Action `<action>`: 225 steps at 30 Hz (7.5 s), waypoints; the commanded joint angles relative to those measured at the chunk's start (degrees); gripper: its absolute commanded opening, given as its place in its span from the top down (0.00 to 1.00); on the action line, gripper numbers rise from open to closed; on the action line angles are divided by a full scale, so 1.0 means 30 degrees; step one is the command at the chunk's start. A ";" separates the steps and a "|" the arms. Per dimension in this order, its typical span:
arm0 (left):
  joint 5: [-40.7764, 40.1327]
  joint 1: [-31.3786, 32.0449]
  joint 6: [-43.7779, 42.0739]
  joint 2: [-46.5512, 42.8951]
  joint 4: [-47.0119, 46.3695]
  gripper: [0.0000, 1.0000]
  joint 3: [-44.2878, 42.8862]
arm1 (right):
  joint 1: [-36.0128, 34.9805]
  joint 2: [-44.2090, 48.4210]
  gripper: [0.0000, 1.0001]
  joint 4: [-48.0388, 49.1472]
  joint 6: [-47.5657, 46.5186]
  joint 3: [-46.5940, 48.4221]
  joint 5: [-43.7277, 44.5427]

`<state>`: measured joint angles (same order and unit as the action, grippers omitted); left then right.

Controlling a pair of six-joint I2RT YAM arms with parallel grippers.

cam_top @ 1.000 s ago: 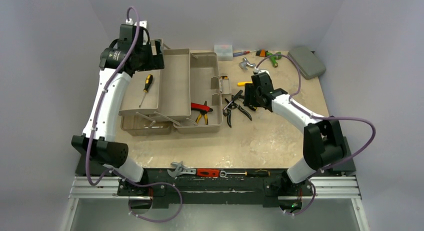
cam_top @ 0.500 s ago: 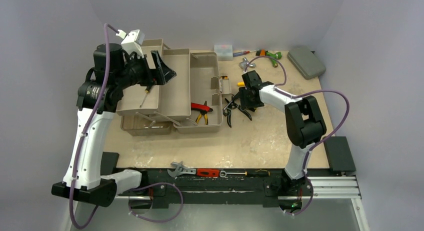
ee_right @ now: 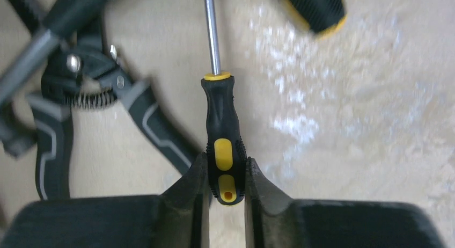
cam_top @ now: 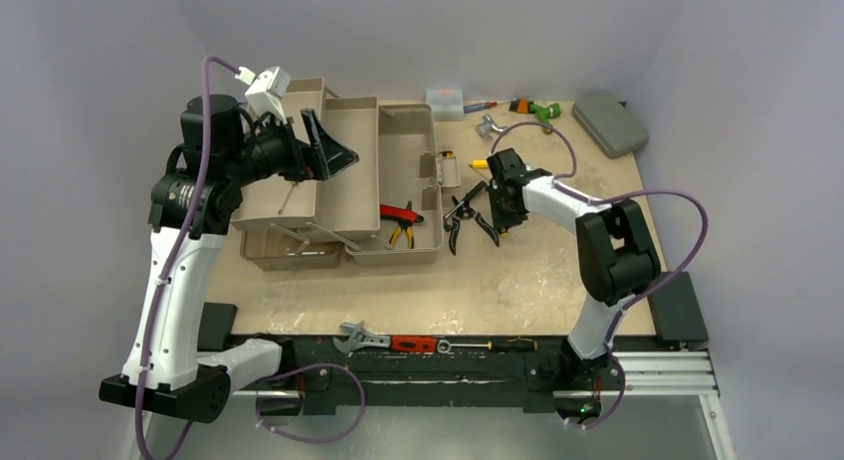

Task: Pack the tool kit

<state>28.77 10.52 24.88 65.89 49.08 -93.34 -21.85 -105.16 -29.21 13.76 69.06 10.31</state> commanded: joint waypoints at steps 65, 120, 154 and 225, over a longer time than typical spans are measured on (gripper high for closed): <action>-0.8883 0.8702 0.1087 0.2406 -0.3912 1.00 0.2069 | -0.0758 1.6352 0.42 1.0554 0.7528 -0.7572 -1.5323; -0.6075 0.1208 -0.4122 0.1130 0.4127 0.18 -0.1161 | -0.1015 0.4371 0.38 0.2038 0.0099 -0.1752 -0.0861; 0.0280 0.1238 -0.3469 -0.5498 -0.2814 0.20 0.8834 | -0.1197 0.4839 1.00 -0.1235 0.0376 -0.3077 -0.2049; -0.8739 0.1588 -0.4572 -1.0614 -0.2608 0.24 1.2656 | -0.8337 -0.6921 0.85 -0.0775 -0.0889 1.7679 0.5870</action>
<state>2.94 15.14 10.92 33.39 43.33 -55.48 -48.93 -127.17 -38.63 11.20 119.90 26.00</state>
